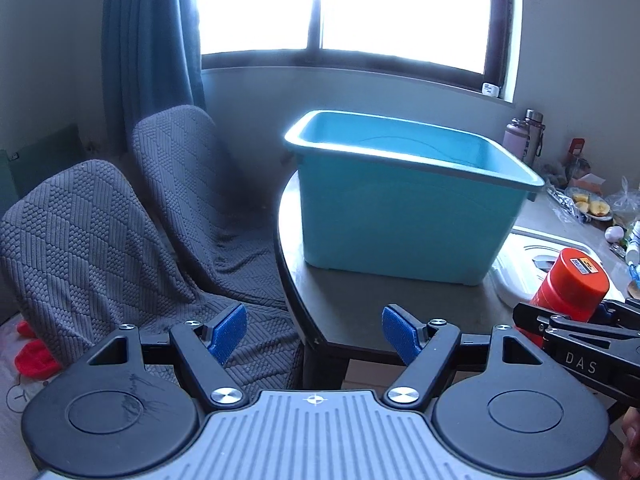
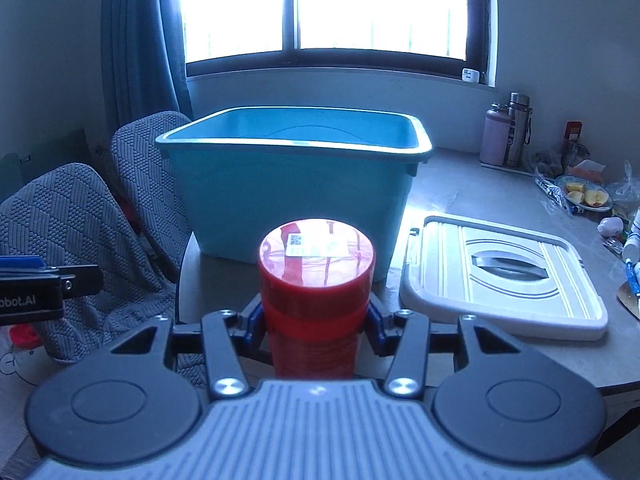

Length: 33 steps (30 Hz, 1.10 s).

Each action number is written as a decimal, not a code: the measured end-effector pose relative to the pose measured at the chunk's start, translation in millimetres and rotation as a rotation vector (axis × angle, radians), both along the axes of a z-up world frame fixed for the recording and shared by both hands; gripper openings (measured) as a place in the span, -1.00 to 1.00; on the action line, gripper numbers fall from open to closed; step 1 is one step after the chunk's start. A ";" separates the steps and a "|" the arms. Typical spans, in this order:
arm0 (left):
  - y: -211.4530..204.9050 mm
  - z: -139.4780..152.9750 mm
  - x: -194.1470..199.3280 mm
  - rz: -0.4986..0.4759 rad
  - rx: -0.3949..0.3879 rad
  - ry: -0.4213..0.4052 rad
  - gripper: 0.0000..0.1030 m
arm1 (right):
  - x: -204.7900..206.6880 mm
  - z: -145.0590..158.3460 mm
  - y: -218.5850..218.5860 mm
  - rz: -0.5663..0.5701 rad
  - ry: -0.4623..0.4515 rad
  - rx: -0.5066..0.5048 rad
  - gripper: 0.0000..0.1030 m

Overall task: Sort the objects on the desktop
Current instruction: 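Lift the red canister over the teal bin and open the right tool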

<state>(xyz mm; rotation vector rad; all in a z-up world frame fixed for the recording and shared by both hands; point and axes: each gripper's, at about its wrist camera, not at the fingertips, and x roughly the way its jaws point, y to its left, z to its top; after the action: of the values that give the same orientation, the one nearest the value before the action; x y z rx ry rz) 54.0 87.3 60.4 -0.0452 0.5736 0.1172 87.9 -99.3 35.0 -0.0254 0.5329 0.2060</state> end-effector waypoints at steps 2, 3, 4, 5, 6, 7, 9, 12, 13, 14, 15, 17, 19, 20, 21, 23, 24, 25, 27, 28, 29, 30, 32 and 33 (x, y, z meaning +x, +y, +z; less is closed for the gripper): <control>-2.8 5.9 -2.9 -0.009 0.004 -0.004 0.49 | -2.6 5.6 -3.0 -0.003 -0.004 0.003 -0.04; -2.7 9.0 -2.7 -0.011 0.005 -0.005 0.49 | -3.1 8.6 -4.5 -0.006 -0.007 0.005 -0.04; -3.4 13.2 -2.1 -0.015 0.006 -0.006 0.49 | -3.8 11.8 -5.8 -0.009 -0.010 0.008 -0.04; -4.4 16.8 -2.1 -0.019 0.007 -0.008 0.49 | -4.5 15.2 -7.3 -0.014 -0.014 0.015 -0.04; -4.8 20.3 -2.3 -0.024 0.008 -0.011 0.49 | -4.6 18.7 -8.9 -0.020 -0.021 0.022 -0.04; -5.2 23.7 -2.6 -0.029 0.010 -0.015 0.49 | -4.9 22.7 -10.2 -0.024 -0.030 0.027 -0.04; -5.8 30.8 -1.8 -0.039 0.016 -0.020 0.49 | -3.9 31.0 -11.6 -0.026 -0.045 0.033 -0.04; -6.5 42.2 4.0 -0.040 0.017 -0.022 0.49 | 1.3 44.5 -12.8 -0.035 -0.069 0.048 -0.04; -6.4 45.6 6.0 -0.041 0.014 -0.024 0.49 | 3.8 48.7 -13.7 -0.040 -0.078 0.054 -0.04; -6.6 48.7 8.5 -0.047 0.012 -0.027 0.49 | 7.1 52.6 -14.7 -0.043 -0.087 0.062 -0.04; -7.4 52.1 13.1 -0.055 0.012 -0.030 0.49 | 10.8 56.2 -15.5 -0.045 -0.093 0.068 -0.04; -9.0 58.3 23.1 -0.066 0.017 -0.031 0.49 | 19.8 63.1 -17.0 -0.050 -0.107 0.072 -0.04; -9.8 63.3 32.1 -0.074 0.022 -0.030 0.49 | 29.6 69.7 -17.4 -0.053 -0.122 0.070 -0.04; -10.2 65.8 37.8 -0.076 0.023 -0.031 0.49 | 35.6 72.9 -17.2 -0.054 -0.130 0.068 -0.04; -10.6 68.4 43.8 -0.078 0.024 -0.033 0.49 | 41.9 76.2 -17.1 -0.054 -0.137 0.066 -0.04; -10.9 73.0 55.9 -0.083 0.025 -0.036 0.49 | 55.4 82.5 -16.8 -0.051 -0.151 0.061 -0.04; -10.7 74.8 62.3 -0.087 0.025 -0.039 0.49 | 62.3 85.0 -15.9 -0.048 -0.159 0.058 -0.04; -10.4 76.7 69.2 -0.088 0.026 -0.039 0.49 | 69.7 87.5 -15.1 -0.046 -0.166 0.055 -0.04; -8.6 79.4 82.0 -0.091 0.025 -0.033 0.49 | 84.5 91.6 -13.3 -0.042 -0.172 0.049 -0.04; -7.6 80.6 88.2 -0.094 0.025 -0.031 0.49 | 92.0 92.9 -12.2 -0.044 -0.175 0.045 -0.04; -6.7 81.6 94.0 -0.100 0.025 -0.028 0.49 | 99.0 94.2 -11.0 -0.045 -0.179 0.042 -0.04; -5.9 82.5 99.8 -0.106 0.025 -0.026 0.49 | 104.9 95.3 -9.7 -0.048 -0.181 0.038 -0.04; -6.6 83.9 115.5 -0.120 0.029 -0.019 0.49 | 117.0 96.8 -7.6 -0.053 -0.184 0.032 -0.04; -5.8 84.3 120.7 -0.128 0.032 -0.017 0.49 | 123.0 96.8 -6.7 -0.055 -0.182 0.030 -0.04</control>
<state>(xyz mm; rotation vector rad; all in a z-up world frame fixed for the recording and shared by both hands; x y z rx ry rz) 174.7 81.5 144.7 0.0211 0.5556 0.0014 210.9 -106.0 131.8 0.0002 0.3490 0.1561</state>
